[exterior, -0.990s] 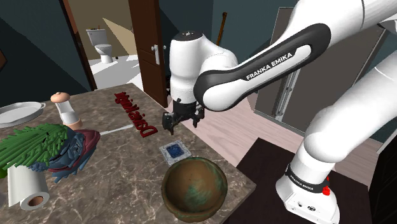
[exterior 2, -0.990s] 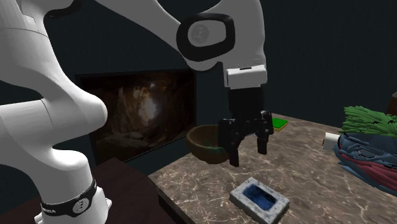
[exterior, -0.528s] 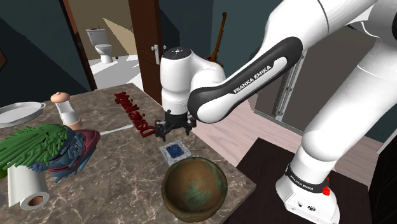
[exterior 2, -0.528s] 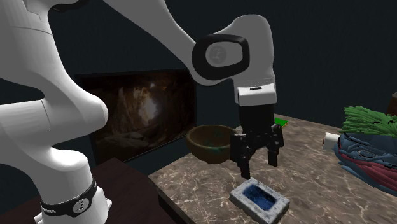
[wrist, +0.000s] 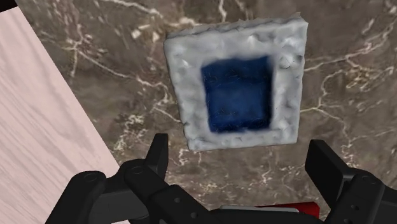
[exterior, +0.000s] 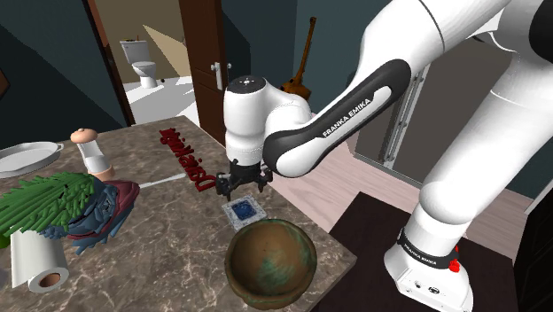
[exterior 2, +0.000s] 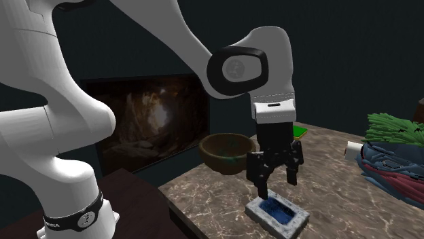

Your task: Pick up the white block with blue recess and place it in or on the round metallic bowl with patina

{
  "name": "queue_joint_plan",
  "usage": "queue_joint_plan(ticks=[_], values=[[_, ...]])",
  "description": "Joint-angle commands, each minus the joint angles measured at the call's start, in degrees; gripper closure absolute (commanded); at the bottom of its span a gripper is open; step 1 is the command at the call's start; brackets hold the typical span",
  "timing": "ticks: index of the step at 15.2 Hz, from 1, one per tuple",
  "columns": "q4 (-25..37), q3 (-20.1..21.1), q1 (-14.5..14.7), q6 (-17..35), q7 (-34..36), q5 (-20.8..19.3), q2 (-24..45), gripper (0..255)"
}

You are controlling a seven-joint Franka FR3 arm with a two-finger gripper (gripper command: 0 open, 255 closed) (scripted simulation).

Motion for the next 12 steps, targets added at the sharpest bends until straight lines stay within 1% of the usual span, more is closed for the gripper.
queue_joint_plan(ticks=[1,2,3,12], values=[[0.00,0.00,-0.01,0.02,0.01,-0.02,0.01,0],[0.00,0.00,0.00,0.01,0.01,-0.01,0.01,0],[0.00,0.00,0.00,0.01,0.01,-0.01,0.01,255],[0.00,0.00,0.00,0.01,0.01,-0.01,0.01,255]])
